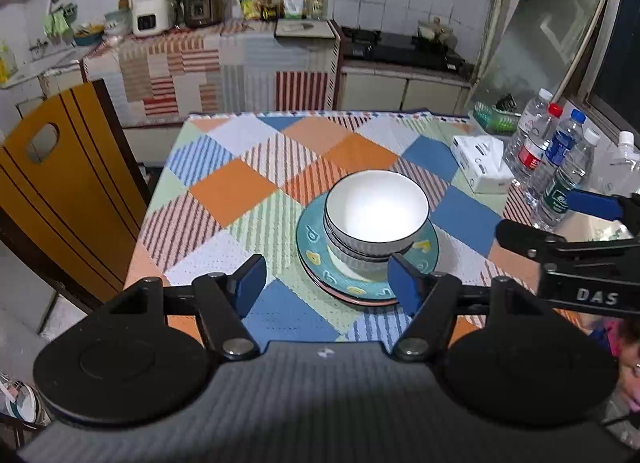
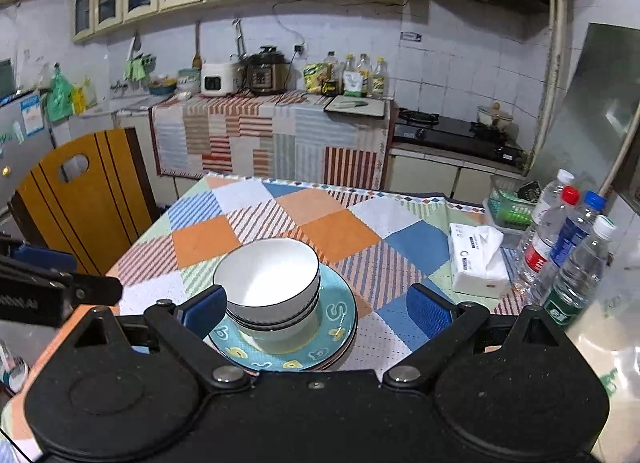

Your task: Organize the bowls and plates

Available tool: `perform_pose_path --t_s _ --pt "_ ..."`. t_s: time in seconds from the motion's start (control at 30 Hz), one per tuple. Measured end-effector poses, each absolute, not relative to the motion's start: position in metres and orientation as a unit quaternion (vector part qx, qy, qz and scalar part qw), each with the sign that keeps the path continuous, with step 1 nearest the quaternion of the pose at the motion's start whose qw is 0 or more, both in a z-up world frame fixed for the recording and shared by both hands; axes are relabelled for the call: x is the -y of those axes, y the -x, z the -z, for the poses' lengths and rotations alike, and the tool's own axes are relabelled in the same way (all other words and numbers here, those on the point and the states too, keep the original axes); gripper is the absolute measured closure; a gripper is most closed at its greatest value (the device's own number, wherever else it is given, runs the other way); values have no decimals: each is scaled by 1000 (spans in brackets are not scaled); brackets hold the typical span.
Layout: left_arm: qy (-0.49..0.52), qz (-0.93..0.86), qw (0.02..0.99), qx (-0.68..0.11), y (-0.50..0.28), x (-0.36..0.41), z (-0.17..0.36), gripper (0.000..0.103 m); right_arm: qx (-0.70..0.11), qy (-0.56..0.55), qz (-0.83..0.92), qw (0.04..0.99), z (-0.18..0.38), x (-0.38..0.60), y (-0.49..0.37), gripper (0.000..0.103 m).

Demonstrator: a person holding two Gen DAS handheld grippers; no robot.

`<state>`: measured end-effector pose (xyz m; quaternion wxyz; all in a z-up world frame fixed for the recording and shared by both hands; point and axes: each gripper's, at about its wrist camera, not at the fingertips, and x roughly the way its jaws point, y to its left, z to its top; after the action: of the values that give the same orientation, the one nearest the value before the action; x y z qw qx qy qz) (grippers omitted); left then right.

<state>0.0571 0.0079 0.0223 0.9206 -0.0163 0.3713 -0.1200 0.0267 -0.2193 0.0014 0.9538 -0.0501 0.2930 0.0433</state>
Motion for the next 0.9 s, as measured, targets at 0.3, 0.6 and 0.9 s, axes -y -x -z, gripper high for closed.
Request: perform_pose_path --t_s 0.3,0.6,0.9 --pt "9 111 933 -342 -36 1 -14 32 -251 42 -14 967 -15 215 2 5" --pt "24 93 940 -326 -21 1 -3 9 -285 39 26 957 -6 218 4 0" --pt "7 73 935 -348 -23 -2 9 5 -332 58 50 940 10 219 7 0"
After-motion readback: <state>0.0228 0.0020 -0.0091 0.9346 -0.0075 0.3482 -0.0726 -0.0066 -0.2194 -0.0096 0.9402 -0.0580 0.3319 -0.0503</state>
